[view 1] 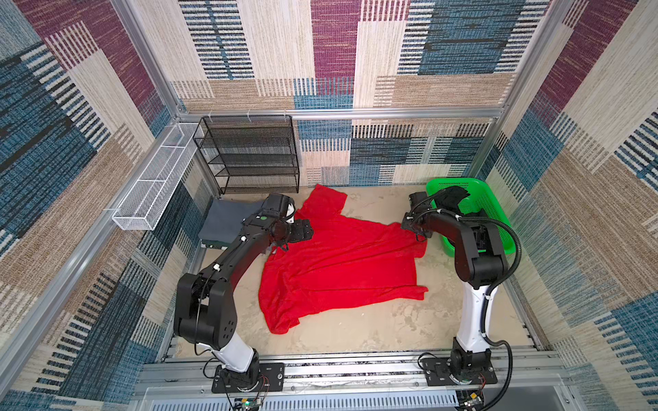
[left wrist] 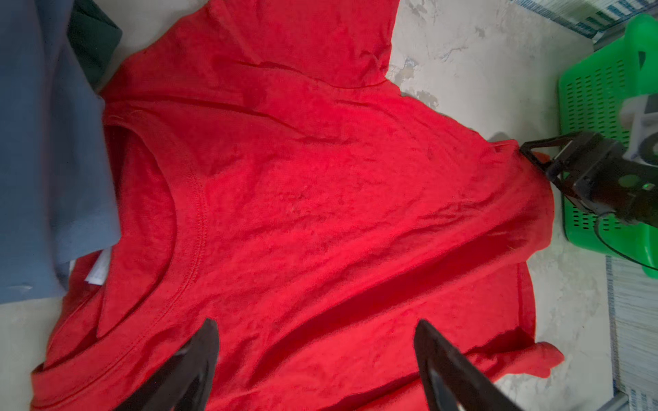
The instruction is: Fold and stack the t-shirts
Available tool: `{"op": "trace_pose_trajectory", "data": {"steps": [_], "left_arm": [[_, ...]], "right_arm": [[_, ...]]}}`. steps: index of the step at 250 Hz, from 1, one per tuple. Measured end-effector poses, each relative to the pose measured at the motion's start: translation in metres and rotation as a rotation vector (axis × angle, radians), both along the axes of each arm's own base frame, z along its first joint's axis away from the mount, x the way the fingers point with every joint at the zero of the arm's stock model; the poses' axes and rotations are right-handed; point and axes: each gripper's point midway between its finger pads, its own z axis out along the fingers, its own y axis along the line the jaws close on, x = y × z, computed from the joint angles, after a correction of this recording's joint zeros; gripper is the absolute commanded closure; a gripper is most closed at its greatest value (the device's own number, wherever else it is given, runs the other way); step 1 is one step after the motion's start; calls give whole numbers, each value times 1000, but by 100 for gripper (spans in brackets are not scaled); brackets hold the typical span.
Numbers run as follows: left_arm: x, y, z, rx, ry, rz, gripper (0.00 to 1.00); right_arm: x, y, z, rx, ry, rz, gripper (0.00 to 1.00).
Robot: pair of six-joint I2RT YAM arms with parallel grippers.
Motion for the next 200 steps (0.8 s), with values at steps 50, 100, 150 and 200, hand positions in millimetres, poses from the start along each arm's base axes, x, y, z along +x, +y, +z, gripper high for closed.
{"op": "trace_pose_trajectory", "data": {"steps": [50,100,150,200], "left_arm": [[0,-2,-1,-20,8,-10,14],[1,-4,-9,-37,32,-18,14],[3,-3,-9,-56,36,-18,14],[22,-10,6,-93,-3,-26,14]], "right_arm": [[1,-1,1,-8,9,-3,22],[22,0,-2,-23,-11,14,45],[43,2,0,-32,-32,34,69],[50,3,3,-49,-15,58,77]]}}
